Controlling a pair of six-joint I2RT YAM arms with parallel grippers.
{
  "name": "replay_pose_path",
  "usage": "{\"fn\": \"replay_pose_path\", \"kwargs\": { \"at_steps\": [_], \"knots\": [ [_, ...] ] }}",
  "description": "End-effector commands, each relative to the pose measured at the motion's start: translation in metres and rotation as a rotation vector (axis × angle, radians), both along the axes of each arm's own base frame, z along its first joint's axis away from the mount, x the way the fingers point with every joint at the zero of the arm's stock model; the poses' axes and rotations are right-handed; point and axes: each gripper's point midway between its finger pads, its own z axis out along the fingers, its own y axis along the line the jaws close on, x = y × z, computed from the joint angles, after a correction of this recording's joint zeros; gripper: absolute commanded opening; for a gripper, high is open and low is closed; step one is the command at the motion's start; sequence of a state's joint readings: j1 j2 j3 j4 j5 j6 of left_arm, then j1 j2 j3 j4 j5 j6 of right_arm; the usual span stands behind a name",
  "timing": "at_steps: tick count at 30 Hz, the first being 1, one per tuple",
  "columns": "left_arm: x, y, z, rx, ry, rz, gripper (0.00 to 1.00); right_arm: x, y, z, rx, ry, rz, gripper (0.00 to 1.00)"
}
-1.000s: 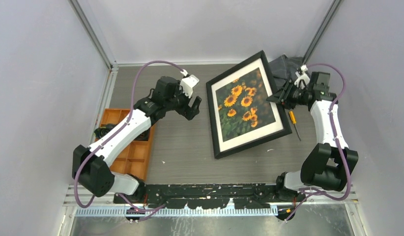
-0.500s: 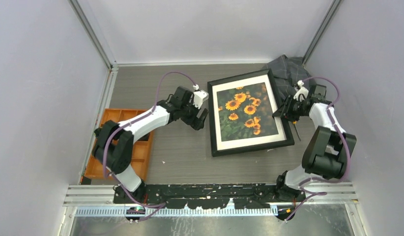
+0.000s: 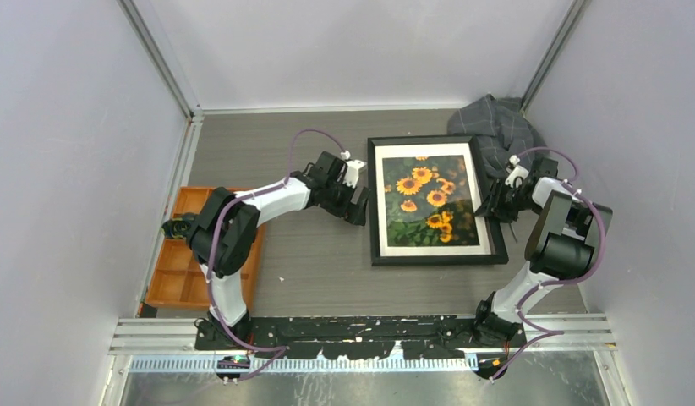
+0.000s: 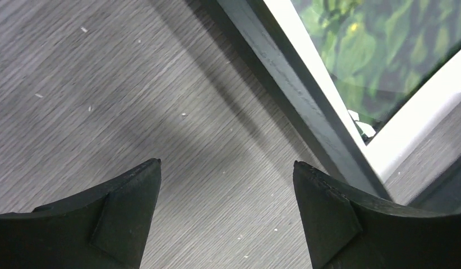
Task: Take the photo out of the frame
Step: Turn over the photo frame at the center of the board.
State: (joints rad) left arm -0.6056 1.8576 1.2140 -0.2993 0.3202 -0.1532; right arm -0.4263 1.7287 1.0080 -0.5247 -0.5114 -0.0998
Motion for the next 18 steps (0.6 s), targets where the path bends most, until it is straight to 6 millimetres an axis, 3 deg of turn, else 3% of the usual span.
{"fn": "replay_pose_path", "kwargs": {
  "at_steps": [1,7,11,18],
  "knots": [
    [0.010,-0.024,0.017,-0.096,-0.029,0.001,0.89,-0.014,-0.020,-0.001,-0.080,0.095,-0.065,0.46],
    [0.009,-0.034,0.016,-0.105,-0.012,0.000,0.89,-0.018,-0.016,0.018,-0.081,0.071,0.017,0.59],
    [0.000,-0.043,0.004,-0.093,0.016,-0.018,0.89,-0.016,-0.015,0.030,-0.091,0.032,0.027,0.61],
    [0.001,-0.058,-0.014,-0.103,0.100,0.027,0.93,-0.005,-0.029,0.030,-0.145,0.023,-0.023,0.61]
  ]
}}
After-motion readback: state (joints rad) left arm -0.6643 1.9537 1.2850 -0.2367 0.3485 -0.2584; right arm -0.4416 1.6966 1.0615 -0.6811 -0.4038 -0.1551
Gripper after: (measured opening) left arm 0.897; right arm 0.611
